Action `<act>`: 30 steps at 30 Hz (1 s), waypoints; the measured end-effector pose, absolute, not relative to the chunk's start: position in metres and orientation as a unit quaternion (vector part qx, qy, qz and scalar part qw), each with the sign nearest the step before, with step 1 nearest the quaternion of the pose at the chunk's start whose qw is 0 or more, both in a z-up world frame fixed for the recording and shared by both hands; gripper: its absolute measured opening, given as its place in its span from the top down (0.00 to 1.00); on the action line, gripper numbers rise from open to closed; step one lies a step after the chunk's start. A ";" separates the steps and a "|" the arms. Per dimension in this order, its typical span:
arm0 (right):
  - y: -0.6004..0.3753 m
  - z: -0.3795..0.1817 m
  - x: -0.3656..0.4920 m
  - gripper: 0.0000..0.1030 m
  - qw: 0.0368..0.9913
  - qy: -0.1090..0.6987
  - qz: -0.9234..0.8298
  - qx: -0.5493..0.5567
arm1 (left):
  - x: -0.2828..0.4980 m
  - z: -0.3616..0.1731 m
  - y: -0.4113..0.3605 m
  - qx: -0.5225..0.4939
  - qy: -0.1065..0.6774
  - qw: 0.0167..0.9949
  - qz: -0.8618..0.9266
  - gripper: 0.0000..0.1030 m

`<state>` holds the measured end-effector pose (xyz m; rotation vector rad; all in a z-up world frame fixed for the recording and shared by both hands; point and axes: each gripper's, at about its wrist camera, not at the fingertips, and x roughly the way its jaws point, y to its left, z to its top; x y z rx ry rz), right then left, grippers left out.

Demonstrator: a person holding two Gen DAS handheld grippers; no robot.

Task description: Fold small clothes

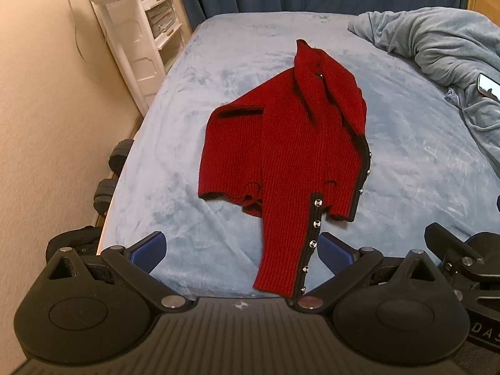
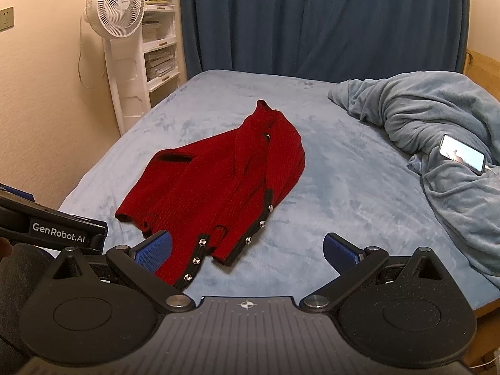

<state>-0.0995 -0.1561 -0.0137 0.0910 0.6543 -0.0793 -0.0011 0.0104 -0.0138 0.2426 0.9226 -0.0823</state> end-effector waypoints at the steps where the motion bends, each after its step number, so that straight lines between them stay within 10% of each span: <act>1: -0.156 -0.014 -0.099 0.01 0.944 0.323 -0.038 0.048 | 0.000 -0.014 0.009 0.117 0.445 0.887 -0.040 0.00; 16: -0.219 -0.043 -0.029 0.01 0.921 0.354 -0.097 0.128 | 0.086 -0.030 0.030 0.065 0.461 0.884 -0.043 0.00; 30: -0.279 -0.163 0.284 0.01 0.897 0.415 -0.093 0.116 | 0.357 -0.069 -0.063 0.012 0.479 0.865 -0.148 0.00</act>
